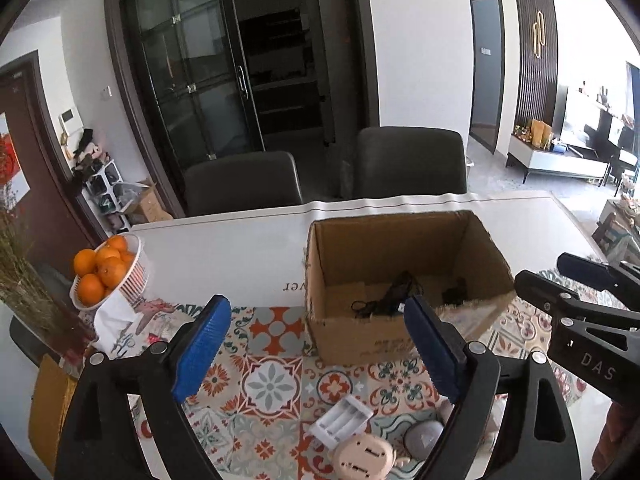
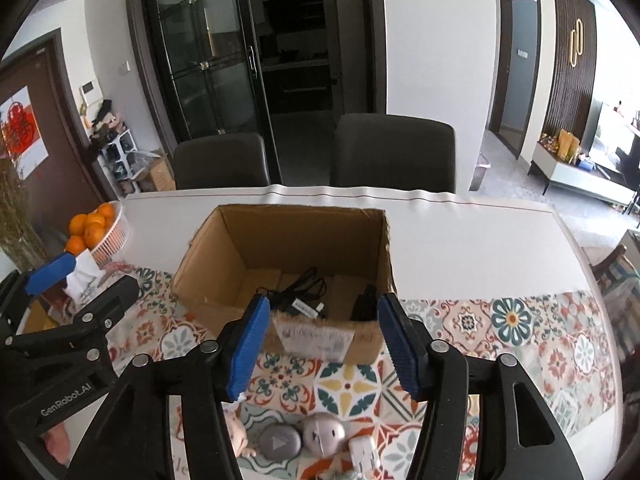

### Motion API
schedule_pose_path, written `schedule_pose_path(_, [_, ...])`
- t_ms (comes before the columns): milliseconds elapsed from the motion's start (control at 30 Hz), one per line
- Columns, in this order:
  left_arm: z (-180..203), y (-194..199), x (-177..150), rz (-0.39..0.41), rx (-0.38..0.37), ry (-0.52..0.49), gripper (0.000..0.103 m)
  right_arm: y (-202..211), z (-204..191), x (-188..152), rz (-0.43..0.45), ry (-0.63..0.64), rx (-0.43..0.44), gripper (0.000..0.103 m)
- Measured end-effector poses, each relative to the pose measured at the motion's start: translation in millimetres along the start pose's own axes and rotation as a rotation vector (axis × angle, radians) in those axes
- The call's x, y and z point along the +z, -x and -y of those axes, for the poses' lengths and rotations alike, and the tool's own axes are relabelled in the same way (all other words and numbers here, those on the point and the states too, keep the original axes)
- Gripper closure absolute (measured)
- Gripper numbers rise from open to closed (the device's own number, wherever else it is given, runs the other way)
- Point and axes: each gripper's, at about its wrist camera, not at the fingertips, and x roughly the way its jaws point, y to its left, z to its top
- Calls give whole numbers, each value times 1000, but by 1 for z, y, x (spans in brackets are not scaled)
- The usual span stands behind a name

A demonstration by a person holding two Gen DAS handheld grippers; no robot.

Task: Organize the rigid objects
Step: 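Withdraw both tools from the box back toward the remaining items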

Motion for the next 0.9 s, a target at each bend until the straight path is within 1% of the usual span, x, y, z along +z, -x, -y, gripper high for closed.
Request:
schedule_pose_path(100, [1,9,-13,11,12,-23,13,8,-4,-13,15,7,-31,42])
schedule_pose_path(300, [1,23,-38,18,14,-46,13,19,-10,-39,6,-5,-38,42])
schedule_pose_path(467, [0,29,-59,-4,-19,-45,13,25,-14,-63,-9,-18,-31,42])
schedule_pose_path(733, [2,28,-93,-40,-67,-63,13,26,-19,-98,-42,-28,-32,42])
schedule_pose_path(900, [4,26,-111,-43,-87,-85,13,21,-20,-120,-67,-46,-30,42])
